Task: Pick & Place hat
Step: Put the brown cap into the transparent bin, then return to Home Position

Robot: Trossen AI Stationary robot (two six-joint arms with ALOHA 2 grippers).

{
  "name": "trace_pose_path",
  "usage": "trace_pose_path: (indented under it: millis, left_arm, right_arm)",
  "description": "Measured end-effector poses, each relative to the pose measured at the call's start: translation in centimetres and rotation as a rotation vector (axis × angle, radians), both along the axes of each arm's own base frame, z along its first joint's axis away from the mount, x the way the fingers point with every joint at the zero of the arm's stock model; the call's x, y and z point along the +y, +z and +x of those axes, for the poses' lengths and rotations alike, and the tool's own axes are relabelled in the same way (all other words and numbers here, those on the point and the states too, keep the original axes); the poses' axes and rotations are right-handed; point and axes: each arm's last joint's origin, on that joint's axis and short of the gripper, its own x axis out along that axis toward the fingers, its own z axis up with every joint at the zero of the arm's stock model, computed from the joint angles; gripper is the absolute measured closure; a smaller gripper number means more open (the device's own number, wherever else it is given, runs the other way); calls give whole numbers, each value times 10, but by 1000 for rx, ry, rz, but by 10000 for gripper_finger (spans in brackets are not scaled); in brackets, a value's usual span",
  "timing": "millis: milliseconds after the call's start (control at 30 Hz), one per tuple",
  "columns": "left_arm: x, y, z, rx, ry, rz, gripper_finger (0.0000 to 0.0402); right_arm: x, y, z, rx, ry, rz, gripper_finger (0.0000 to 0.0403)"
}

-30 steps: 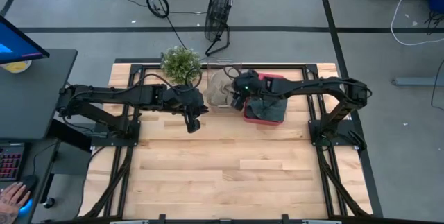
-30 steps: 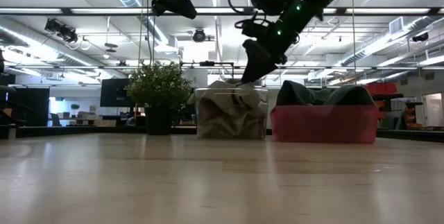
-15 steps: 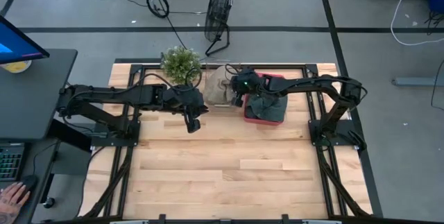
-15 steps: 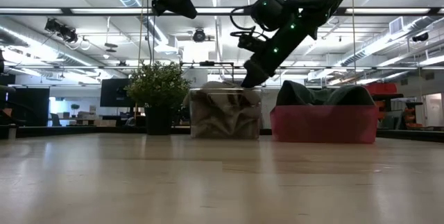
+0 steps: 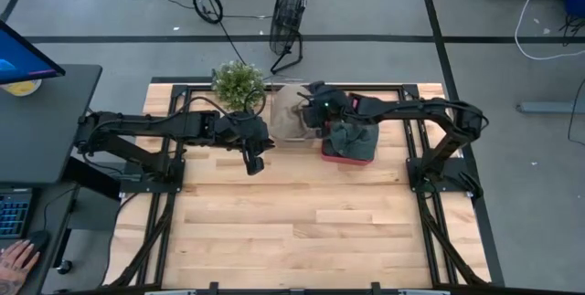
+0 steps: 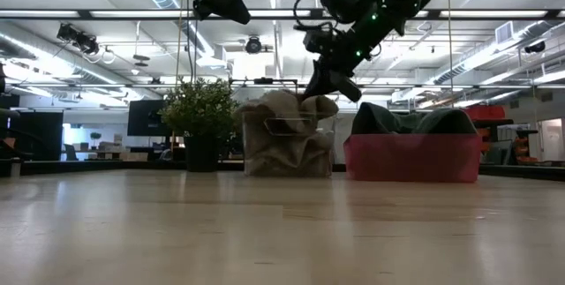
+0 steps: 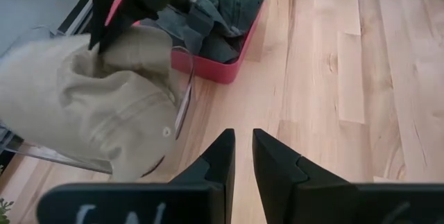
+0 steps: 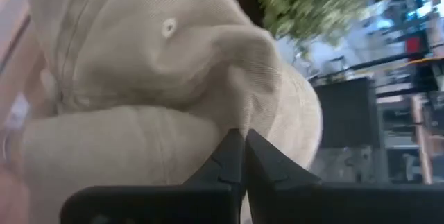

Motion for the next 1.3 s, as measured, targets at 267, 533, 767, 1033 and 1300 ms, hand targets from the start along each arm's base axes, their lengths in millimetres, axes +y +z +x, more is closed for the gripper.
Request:
trace_pose_path:
  millis: [267,533,767,1033,1300]
  left_arm:
    - [0,0,0,0,1,-2,349]
    - [0,0,0,1,1,-1,349]
    - [0,0,0,3,1,-1,349]
    - [0,0,0,3,15,7,350]
    - [5,16,-24,-20,186,101,372]
  right_arm:
    - [-18,-33,6,22,60,166,401]
    - [-24,-64,16,-1,-51,316,373]
    - [-26,-62,12,-4,-119,333,335]
    - [-24,-25,8,-69,-234,427,279]
    - [-1,37,3,-50,-175,460,232]
